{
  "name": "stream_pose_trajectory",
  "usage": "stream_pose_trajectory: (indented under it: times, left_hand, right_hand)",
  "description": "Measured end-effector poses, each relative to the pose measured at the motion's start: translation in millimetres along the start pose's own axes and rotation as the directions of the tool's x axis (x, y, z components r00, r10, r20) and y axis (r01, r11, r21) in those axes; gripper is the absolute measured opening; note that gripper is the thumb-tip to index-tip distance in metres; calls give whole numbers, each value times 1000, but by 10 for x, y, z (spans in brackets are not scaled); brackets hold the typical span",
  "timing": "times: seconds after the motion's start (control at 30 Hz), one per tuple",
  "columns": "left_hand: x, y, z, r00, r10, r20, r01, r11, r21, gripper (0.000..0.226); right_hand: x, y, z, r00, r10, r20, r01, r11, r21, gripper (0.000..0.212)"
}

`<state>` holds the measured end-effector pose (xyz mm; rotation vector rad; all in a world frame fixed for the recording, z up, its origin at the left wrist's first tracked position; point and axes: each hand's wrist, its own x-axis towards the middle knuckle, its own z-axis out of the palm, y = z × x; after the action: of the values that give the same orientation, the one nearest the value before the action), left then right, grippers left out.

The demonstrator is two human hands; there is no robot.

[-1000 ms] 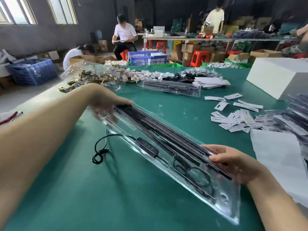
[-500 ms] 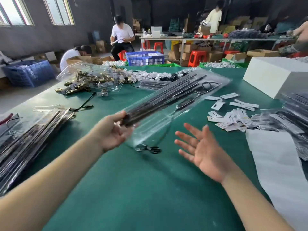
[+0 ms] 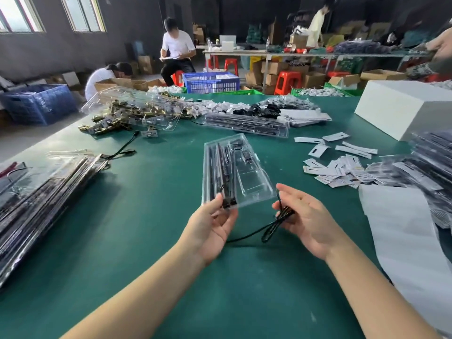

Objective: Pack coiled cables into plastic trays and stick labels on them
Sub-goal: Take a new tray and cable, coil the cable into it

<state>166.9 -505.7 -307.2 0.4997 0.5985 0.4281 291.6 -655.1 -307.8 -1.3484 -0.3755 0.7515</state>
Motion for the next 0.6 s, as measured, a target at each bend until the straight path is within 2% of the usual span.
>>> stream_pose_trajectory:
  times: [0.1, 0.2, 0.3, 0.37, 0.47, 0.6]
  left_hand:
    - [10, -86, 62, 996, 62, 63, -61, 998, -18, 7]
    - [34, -112, 82, 988, 122, 91, -128, 990, 59, 7]
    - [62, -83, -2, 987, 115, 109, -127, 987, 101, 7]
    - [71, -50, -85, 990, 109, 86, -118, 988, 103, 5]
    - [66, -22, -196, 980, 199, 8, -197, 961, 196, 13]
    - [2, -97, -291, 905, 421, -68, -329, 791, 515, 54]
  right_hand:
    - [-10, 95, 160, 998, -57, -16, 57, 998, 5, 25]
    - [-1, 121, 200, 971, -151, -185, 146, 989, -39, 20]
    - [14, 113, 106, 956, -160, -246, 128, 982, -141, 19]
    - [26, 91, 48, 955, -161, -251, 127, 981, -146, 30]
    - [39, 22, -13, 937, -155, -312, 155, 988, -24, 51]
    - [43, -56, -91, 944, -110, -312, 192, 950, 247, 63]
